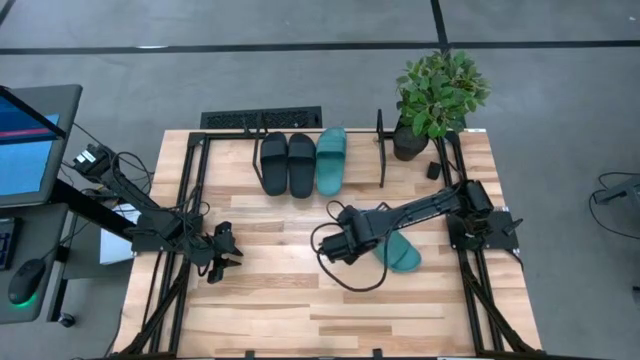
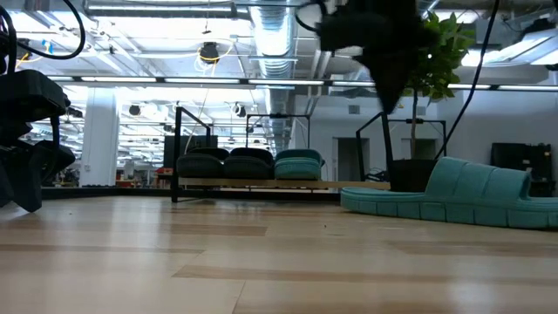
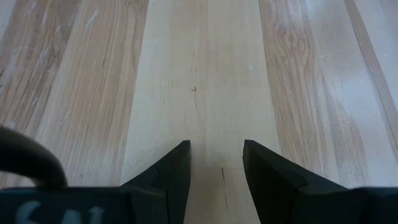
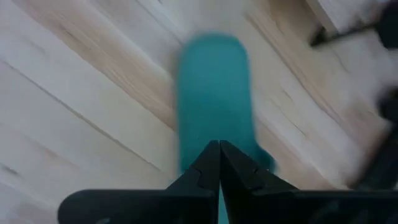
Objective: Pick and place slides into the shelf
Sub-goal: Put green slide on the shelf
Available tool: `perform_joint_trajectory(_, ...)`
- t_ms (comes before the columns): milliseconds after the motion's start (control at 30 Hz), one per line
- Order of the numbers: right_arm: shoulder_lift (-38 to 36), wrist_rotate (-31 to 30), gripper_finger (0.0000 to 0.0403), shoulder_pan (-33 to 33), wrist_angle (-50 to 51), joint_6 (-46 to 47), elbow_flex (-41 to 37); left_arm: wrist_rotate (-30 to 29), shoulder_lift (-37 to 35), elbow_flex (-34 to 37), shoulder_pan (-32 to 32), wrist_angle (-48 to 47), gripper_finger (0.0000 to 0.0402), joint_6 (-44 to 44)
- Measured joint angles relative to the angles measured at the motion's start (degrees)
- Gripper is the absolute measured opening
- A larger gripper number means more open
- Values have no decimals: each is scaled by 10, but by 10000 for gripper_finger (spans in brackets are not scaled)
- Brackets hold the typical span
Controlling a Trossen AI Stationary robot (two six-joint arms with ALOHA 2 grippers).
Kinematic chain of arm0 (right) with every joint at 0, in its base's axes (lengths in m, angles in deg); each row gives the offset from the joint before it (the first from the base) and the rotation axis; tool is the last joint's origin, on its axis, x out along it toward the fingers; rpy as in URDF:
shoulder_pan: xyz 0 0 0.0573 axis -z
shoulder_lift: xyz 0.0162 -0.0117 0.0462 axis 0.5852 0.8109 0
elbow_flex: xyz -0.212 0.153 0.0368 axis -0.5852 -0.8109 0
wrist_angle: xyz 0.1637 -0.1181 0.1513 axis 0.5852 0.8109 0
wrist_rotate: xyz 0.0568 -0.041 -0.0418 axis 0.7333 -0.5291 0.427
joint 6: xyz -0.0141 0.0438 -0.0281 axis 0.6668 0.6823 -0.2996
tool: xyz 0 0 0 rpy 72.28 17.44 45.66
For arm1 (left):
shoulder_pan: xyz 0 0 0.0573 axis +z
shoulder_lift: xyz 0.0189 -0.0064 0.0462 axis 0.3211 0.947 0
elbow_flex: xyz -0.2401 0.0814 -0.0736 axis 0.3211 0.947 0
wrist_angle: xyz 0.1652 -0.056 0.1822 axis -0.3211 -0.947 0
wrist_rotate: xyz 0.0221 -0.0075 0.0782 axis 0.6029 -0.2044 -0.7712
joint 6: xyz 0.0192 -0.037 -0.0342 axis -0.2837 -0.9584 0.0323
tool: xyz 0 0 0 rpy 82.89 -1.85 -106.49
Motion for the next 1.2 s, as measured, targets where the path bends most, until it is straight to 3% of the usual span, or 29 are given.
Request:
perform_joint_trajectory(233, 1, 67, 3, 10, 41, -27, -19, 0, 0, 0, 0, 0, 135, 0)
perform_joint_trajectory(600, 0, 104, 3, 9, 17, -44, -98, 0, 0, 0, 0, 0, 135, 0)
perform_joint_trajectory(1200, 0, 100, 3, 25, -71, -57, -132, 0, 0, 0, 0, 0, 135, 0)
